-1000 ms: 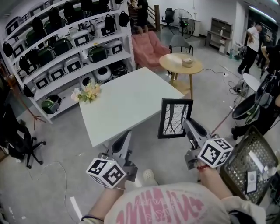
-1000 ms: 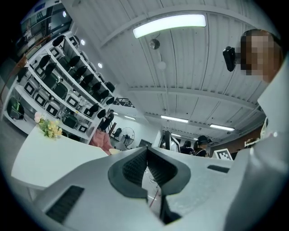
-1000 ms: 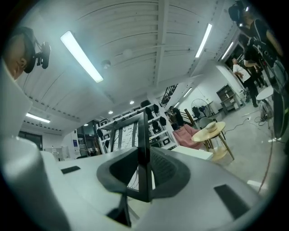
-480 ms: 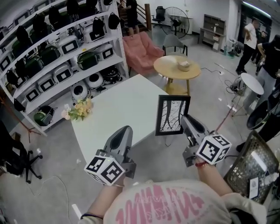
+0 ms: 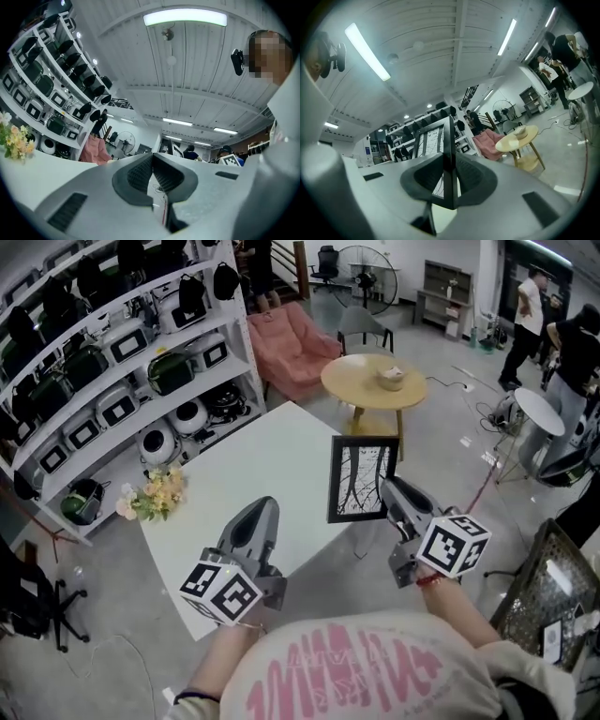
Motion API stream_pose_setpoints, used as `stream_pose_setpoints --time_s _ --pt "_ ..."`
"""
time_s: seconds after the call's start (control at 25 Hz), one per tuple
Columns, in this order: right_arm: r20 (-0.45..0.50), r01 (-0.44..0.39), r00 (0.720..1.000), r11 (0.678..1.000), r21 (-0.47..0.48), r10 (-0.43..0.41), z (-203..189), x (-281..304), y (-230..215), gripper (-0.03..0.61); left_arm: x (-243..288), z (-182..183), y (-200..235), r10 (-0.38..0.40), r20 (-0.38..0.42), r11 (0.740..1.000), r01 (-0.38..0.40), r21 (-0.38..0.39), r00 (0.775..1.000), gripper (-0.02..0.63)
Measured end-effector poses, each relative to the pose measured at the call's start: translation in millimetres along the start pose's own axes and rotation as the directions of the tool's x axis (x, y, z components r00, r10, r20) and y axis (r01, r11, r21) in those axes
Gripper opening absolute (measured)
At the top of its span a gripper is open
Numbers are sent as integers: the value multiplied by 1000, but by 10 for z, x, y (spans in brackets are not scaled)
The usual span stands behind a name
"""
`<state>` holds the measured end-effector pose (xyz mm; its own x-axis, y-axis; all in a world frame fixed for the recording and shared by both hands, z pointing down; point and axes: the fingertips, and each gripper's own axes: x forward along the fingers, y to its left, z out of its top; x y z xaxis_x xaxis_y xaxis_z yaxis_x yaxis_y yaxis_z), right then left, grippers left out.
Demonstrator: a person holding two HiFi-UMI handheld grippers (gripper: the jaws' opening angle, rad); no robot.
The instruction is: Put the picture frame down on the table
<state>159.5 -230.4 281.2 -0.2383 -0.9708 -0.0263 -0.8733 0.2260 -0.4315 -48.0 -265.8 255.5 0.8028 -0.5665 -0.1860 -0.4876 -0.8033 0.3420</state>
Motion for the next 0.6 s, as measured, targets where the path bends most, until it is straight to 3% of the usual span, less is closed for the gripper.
stream_pose_setpoints --time_s 0.32,0.6 --pt "-125 45 991 999 27 -41 -422 453 -334 86 37 -582 623 114 -130 993 -115 -7 985 3" --pt "-230 62 972 996 66 -45 -824 693 -527 86 -79 -874 979 208 -180 975 -218 -38 962 3"
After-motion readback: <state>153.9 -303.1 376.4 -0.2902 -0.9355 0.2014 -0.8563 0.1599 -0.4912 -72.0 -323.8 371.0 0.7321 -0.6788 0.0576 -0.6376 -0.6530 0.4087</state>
